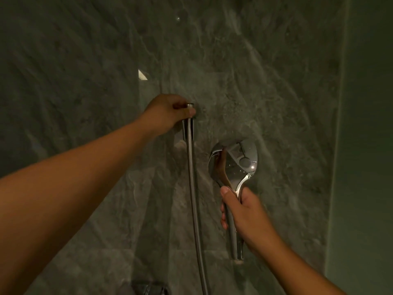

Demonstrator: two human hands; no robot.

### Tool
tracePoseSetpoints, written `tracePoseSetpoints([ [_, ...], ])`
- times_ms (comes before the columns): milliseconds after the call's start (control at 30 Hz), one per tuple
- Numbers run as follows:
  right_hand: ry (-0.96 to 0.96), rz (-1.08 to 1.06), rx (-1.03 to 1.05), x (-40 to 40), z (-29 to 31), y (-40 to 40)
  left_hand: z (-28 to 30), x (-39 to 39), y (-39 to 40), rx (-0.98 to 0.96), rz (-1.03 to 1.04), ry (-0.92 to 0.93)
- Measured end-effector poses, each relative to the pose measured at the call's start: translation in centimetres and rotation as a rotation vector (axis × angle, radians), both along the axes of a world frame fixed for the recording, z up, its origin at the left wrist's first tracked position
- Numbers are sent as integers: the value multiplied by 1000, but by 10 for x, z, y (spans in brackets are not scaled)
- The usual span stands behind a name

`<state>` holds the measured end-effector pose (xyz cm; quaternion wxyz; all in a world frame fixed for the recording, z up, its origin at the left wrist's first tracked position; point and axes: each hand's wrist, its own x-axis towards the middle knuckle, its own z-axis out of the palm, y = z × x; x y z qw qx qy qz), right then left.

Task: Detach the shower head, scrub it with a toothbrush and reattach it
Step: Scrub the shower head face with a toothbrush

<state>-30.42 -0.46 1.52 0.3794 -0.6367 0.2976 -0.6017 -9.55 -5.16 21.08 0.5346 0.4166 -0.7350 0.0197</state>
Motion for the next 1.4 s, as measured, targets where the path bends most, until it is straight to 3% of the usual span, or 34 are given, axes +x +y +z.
tracePoseSetpoints([
  [200, -25, 14, 22, 6, -4, 0, -10, 4, 0, -20, 47, -75],
  [367, -30, -10, 17, 13, -2, 4, -25, 4, -1, -209, 141, -253],
  [467, -62, 18, 20, 18, -1, 9, -39, 2, 0, -251, 193, -264],
  [533, -93, 56, 41, 21, -2, 13, -52, 0, 5, -236, 206, -132],
  [633, -142, 135, 85, 27, -5, 20, -91, -6, 24, -112, 164, 250],
  [767, -186, 284, 154, 44, -14, 33, -162, -18, 73, 344, -226, 684],
  [900, -159, 385, 192, 73, -33, 56, -198, -19, 124, 592, -529, 753],
  [1100, 49, 416, 199, 109, -65, 90, -233, 17, 177, 484, -370, 985],
  [1233, -91, 520, 274, 126, -68, 101, -255, 50, 218, 436, -265, 1019],
  [1400, -356, 836, 526, 182, -70, 120, -282, 85, 268, 373, -90, 944],
])
